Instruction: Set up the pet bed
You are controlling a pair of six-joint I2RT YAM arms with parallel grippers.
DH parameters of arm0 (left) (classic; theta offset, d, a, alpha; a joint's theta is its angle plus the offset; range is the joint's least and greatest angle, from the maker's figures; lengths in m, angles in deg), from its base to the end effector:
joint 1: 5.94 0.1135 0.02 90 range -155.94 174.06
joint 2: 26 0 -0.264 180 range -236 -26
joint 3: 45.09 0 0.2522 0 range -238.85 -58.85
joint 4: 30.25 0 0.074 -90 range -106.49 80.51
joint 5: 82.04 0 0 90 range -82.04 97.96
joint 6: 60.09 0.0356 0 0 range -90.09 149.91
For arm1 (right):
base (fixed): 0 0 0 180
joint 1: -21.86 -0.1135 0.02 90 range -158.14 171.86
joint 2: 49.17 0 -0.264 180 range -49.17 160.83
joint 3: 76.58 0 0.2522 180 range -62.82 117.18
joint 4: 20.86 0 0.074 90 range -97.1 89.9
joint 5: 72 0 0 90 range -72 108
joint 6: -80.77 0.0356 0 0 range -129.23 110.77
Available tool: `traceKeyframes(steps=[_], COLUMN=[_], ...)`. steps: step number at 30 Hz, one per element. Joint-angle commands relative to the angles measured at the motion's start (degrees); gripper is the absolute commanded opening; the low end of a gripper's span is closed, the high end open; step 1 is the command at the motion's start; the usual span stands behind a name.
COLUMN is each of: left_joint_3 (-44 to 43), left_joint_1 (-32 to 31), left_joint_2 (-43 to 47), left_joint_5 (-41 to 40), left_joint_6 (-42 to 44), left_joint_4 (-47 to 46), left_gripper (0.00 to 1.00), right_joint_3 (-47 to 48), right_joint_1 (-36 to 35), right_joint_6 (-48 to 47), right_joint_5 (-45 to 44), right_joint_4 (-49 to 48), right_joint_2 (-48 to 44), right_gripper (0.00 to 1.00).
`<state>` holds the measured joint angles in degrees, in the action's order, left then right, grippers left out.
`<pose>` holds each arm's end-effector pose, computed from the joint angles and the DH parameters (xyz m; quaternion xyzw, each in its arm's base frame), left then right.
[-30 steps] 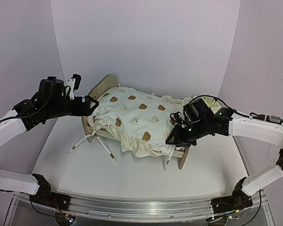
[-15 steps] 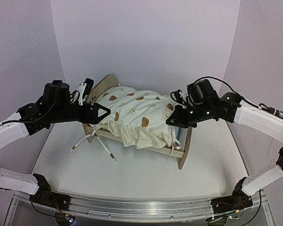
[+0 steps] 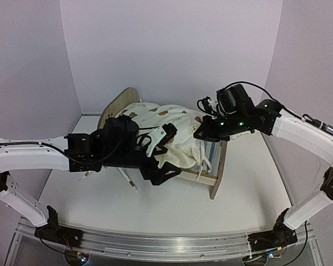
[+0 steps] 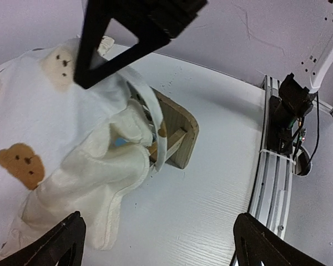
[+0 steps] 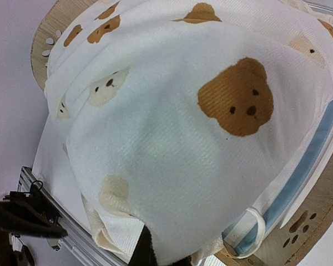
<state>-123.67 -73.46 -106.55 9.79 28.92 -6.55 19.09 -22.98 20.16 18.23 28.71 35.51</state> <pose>0.1242 -0.3030 0.3178 0.4714 0.7031 -0.3108 0.4324 0.2330 0.2319 0.3561 -0.1220 0.8927 0.2632 0.3448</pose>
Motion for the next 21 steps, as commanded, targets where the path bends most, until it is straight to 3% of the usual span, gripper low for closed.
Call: traceKeyframes(steps=[1, 9, 17, 21], left_joint_3=[-5.00, -5.32, -10.61, -14.24], left_joint_1=[-3.80, -7.36, -7.50, -7.51], left_joint_2=[-3.80, -13.38, -23.57, -27.85], left_joint_5=[-8.87, -23.61, -35.67, -36.93], left_joint_6=[8.09, 15.26, 22.36, 23.59], left_joint_4=[-7.80, -23.63, -32.71, -33.28], left_gripper=[0.94, 1.00, 0.99, 0.88], right_joint_3=[1.43, 0.55, 0.55, 0.48], right_joint_1=[-0.22, -0.21, -0.21, -0.25], right_joint_6=[0.33, 5.25, 8.49, 9.35], right_joint_5=[0.46, -1.85, -0.73, -0.67], right_joint_4=[-1.19, -1.26, -1.40, -1.54], right_joint_2=[-0.04, -0.78, -2.27, -3.00], right_gripper=[0.00, 0.00, 0.00, 0.00])
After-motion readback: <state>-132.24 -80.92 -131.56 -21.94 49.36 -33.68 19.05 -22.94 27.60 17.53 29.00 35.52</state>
